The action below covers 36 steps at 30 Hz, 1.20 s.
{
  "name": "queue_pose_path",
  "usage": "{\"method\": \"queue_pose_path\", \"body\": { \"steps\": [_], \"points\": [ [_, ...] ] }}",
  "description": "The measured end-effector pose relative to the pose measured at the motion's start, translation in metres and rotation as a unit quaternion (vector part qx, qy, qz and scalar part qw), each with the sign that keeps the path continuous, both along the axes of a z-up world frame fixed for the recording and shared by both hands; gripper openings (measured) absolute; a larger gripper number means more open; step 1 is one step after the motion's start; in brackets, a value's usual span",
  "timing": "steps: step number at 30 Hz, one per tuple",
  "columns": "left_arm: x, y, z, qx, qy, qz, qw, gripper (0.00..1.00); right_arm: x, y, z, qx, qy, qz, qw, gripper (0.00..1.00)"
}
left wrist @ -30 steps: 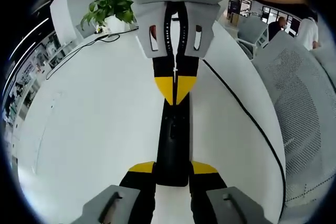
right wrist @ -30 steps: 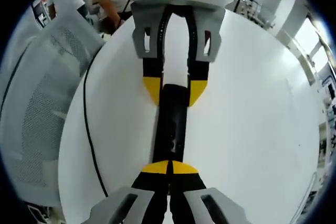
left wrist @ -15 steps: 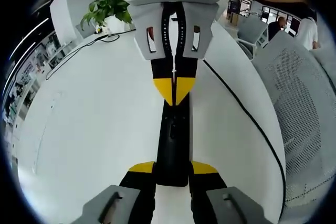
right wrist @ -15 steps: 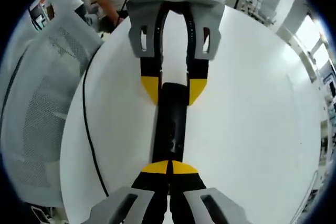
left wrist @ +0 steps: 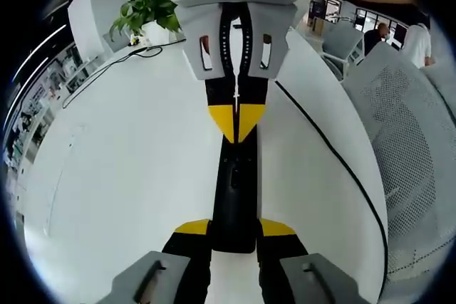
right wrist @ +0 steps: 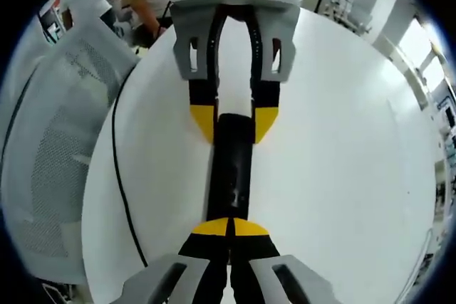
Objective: Press the specified remote control buttons in sequence, fully releasing each button before pressing the next.
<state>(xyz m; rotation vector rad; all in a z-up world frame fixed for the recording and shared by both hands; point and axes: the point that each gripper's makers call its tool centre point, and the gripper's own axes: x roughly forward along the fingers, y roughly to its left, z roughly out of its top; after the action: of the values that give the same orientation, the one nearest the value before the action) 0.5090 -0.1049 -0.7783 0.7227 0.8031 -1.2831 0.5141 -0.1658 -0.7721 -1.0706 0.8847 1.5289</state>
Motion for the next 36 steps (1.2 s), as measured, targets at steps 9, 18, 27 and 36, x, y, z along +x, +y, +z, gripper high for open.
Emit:
{"method": "queue_pose_path", "body": {
  "steps": [9,18,27,36],
  "points": [
    [0.0,0.001,0.0,0.004,0.0,-0.001,1.0,0.23,-0.001,0.0,0.001,0.0,-0.01,0.019,0.9998,0.0],
    [0.001,0.001,0.0,0.004,0.0,0.0,1.0,0.23,0.001,0.006,0.013,0.009,-0.021,0.018,0.9996,0.0],
    [0.001,0.002,0.0,0.005,0.0,-0.001,1.0,0.23,0.008,0.006,0.029,0.014,-0.027,0.012,0.9995,0.0],
    [0.001,0.001,0.0,0.005,0.0,-0.002,1.0,0.23,0.011,0.008,0.038,0.02,-0.03,0.008,0.9993,0.0]
  ]
}}
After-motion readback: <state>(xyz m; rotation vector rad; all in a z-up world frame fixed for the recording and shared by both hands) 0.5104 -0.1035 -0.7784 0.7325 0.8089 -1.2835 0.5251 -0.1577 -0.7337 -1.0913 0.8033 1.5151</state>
